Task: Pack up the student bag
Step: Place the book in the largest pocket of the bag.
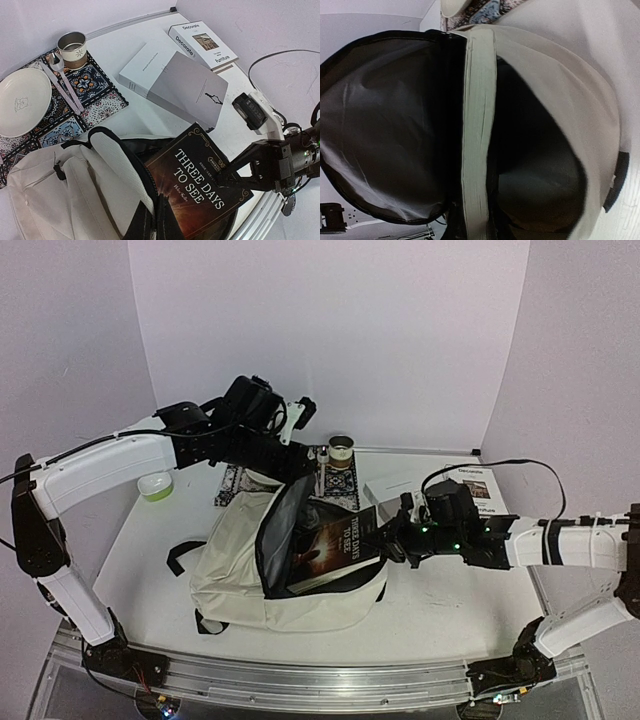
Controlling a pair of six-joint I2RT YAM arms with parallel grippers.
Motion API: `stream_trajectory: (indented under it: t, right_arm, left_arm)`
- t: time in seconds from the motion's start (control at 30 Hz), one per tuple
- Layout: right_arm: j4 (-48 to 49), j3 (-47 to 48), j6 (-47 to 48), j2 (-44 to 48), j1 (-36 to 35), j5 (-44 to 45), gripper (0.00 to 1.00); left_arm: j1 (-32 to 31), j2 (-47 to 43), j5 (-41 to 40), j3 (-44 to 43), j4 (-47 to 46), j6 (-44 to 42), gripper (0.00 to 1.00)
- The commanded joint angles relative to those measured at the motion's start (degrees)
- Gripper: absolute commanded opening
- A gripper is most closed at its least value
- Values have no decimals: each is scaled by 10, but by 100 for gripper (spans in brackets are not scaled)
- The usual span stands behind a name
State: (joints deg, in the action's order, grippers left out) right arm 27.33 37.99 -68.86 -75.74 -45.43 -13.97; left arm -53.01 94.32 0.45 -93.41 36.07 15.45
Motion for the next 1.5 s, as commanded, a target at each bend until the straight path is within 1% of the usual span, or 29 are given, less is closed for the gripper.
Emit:
stream_trajectory:
  t: [0.0,0.2,0.37,0.47,0.57,0.73,0.9,1.07,1.3,1.47]
  right_arm:
    - [103,69,-5,-10,-13,19,0]
    - [111,104,-16,-33,-29,16,0]
    - [122,107,-25,-65,-42,58,0]
    - [155,104,-43,-98,-54,78,0]
    - [216,97,-71,-139,-65,96,0]
    - [281,118,-91,-206,-91,113,0]
    - [315,133,-107,-244,-117,134,0]
    - [347,129,-119,-247,-126,158,0]
    - [422,88,-137,-219,-126,185,0]
    - [414,82,-131,-232,-130,188,0]
  left_arm:
    - [1,-13,10,-32,-42,4,0]
    - [1,-12,3,-36,-42,0,0]
    - [1,-13,20,-45,-43,12,0]
    - [1,-13,22,-47,-46,21,0]
    - [0,-15,25,-46,-51,30,0]
    - [-1,-25,21,-33,-63,37,0]
    - [-1,-40,18,-8,-75,42,0]
    - [-1,-52,10,14,-83,44,0]
    - [-1,-70,-32,55,-87,45,0]
    - [-1,-73,-24,61,-92,52,0]
